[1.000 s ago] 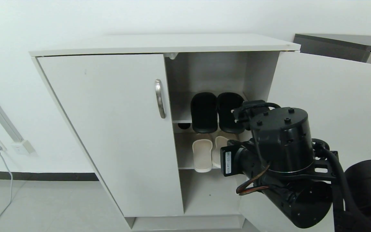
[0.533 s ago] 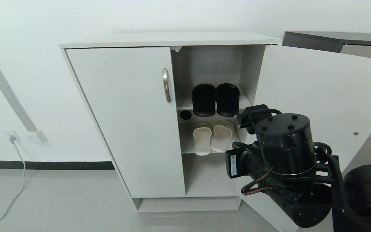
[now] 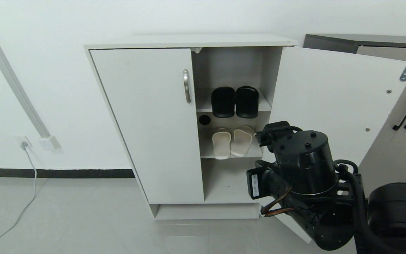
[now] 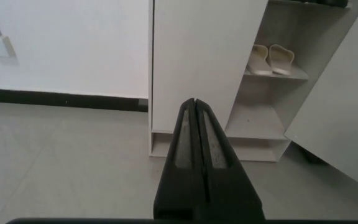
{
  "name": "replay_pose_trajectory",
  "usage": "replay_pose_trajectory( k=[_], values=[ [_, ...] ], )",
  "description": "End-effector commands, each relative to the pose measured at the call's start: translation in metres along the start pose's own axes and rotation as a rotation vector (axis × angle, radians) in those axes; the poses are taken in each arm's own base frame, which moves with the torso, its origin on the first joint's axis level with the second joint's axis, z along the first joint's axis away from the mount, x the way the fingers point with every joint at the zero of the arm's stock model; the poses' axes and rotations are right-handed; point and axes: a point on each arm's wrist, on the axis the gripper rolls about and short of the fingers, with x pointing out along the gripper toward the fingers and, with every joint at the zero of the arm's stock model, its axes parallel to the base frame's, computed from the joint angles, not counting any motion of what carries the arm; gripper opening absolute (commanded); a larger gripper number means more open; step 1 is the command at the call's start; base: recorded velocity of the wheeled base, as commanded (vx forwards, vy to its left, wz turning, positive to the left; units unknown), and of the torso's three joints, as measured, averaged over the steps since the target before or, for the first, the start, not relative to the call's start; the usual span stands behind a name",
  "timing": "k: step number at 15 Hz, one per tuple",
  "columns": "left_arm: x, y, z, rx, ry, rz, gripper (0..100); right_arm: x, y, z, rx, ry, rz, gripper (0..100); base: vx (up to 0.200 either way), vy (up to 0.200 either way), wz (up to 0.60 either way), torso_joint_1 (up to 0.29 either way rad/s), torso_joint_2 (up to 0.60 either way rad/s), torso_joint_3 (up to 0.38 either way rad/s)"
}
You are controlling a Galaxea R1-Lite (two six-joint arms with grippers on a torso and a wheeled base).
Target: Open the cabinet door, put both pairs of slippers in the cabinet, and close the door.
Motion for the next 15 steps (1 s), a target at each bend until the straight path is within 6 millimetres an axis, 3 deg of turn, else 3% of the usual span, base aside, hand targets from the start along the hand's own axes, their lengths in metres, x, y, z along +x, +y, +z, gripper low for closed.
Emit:
replay_pose_trajectory(
  k=[1,7,10,15],
  values=[
    [0.0001,0.0000,0.0000,0.000,0.001,0.001,0,0.0017,0.0019,-0.0032,-0.008,0.008,0.001,0,0.000,0.000,0.00,0.000,0.00,0.000],
    [0.0001,0.0000,0.0000,0.000,0.001,0.001,0,0.0023,0.0024,-0.0040,-0.010,0.012,0.008,0,0.000,0.000,0.00,0.000,-0.03,-0.031],
    [0.0001,0.0000,0.0000,0.000,0.001,0.001,0,0.0043,0.0030,-0.0060,-0.014,0.018,0.005,0,0.000,0.000,0.00,0.015,-0.18,-0.325],
    [0.0001,0.0000,0.0000,0.000,0.001,0.001,0,0.0053,0.0025,-0.0062,-0.016,0.019,0.002,0,0.000,0.000,0.00,0.070,-0.51,-0.362]
  ],
)
